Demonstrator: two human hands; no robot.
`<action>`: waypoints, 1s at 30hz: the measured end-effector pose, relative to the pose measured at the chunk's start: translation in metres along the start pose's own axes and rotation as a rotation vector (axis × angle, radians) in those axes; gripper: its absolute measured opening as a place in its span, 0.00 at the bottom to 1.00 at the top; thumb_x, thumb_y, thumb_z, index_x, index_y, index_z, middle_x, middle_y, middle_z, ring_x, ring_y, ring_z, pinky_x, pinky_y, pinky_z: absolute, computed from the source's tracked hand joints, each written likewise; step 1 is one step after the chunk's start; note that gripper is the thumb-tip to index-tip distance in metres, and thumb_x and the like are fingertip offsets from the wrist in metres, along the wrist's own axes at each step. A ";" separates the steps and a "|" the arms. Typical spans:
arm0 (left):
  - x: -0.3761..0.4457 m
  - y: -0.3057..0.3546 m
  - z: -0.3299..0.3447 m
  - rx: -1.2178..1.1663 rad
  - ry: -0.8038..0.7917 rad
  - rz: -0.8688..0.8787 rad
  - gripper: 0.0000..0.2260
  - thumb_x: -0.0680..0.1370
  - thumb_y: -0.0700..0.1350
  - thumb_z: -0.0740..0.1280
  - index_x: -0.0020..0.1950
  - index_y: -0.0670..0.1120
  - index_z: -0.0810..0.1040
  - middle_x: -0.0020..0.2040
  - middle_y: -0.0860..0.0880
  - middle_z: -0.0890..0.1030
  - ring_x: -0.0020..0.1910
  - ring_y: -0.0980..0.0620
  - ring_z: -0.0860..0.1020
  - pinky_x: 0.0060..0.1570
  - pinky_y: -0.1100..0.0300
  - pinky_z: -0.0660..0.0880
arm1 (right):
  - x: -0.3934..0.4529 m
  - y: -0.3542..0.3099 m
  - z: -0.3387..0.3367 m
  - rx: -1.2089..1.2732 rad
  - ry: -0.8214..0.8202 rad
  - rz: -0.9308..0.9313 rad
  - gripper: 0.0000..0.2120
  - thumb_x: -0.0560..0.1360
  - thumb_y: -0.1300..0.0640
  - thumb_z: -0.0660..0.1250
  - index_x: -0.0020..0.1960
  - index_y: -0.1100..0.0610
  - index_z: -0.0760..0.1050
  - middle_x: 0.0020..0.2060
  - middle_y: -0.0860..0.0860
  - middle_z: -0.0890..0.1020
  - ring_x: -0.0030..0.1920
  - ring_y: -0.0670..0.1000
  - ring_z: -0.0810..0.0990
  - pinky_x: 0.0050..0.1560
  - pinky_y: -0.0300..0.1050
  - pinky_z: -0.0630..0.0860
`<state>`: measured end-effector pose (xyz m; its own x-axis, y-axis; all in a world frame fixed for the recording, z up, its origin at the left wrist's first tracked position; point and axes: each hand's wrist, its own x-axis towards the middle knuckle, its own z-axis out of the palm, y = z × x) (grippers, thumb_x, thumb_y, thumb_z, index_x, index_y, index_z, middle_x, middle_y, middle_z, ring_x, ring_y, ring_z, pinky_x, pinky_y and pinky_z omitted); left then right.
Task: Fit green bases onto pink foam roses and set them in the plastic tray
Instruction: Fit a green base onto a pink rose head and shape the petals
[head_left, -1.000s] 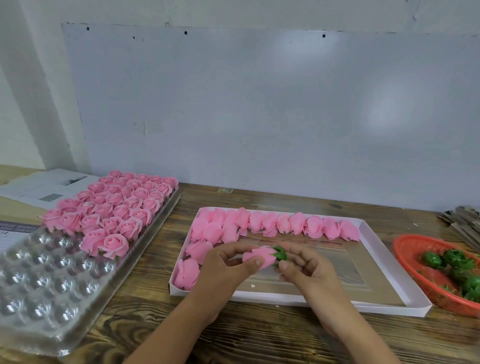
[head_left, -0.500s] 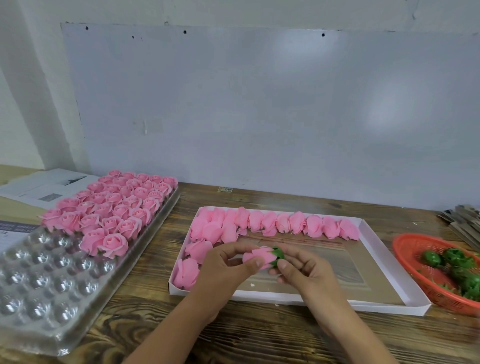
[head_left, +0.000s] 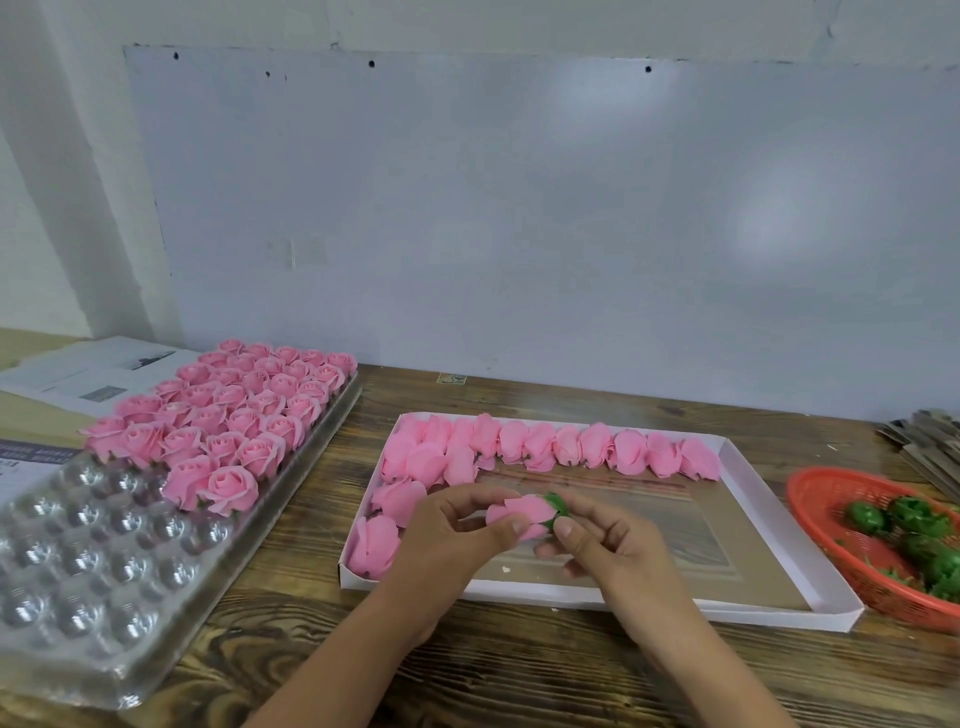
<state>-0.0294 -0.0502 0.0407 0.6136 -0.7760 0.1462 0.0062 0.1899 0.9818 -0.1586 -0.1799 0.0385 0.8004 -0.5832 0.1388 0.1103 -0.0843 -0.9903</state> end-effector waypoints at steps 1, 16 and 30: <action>0.000 0.000 0.000 -0.002 0.002 -0.002 0.12 0.68 0.49 0.78 0.50 0.54 0.87 0.50 0.48 0.87 0.51 0.51 0.85 0.49 0.63 0.79 | 0.000 0.000 0.000 -0.004 0.001 -0.004 0.14 0.77 0.68 0.65 0.58 0.55 0.79 0.43 0.53 0.87 0.41 0.46 0.85 0.36 0.35 0.77; 0.000 -0.003 -0.002 0.031 -0.037 0.021 0.13 0.67 0.54 0.78 0.51 0.54 0.87 0.51 0.48 0.87 0.53 0.50 0.84 0.51 0.60 0.79 | 0.002 0.006 -0.004 -0.062 -0.032 -0.018 0.15 0.76 0.67 0.66 0.59 0.54 0.79 0.45 0.49 0.87 0.45 0.44 0.85 0.40 0.35 0.77; 0.001 -0.006 -0.003 0.065 -0.019 0.024 0.15 0.68 0.49 0.80 0.53 0.59 0.84 0.52 0.49 0.87 0.53 0.49 0.85 0.50 0.59 0.81 | 0.004 0.011 -0.010 -0.118 -0.088 -0.069 0.18 0.74 0.68 0.69 0.58 0.50 0.79 0.48 0.43 0.86 0.47 0.37 0.82 0.44 0.31 0.76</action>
<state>-0.0266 -0.0502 0.0347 0.5976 -0.7831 0.1719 -0.0600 0.1701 0.9836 -0.1603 -0.1912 0.0280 0.8424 -0.5000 0.2010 0.1013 -0.2194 -0.9704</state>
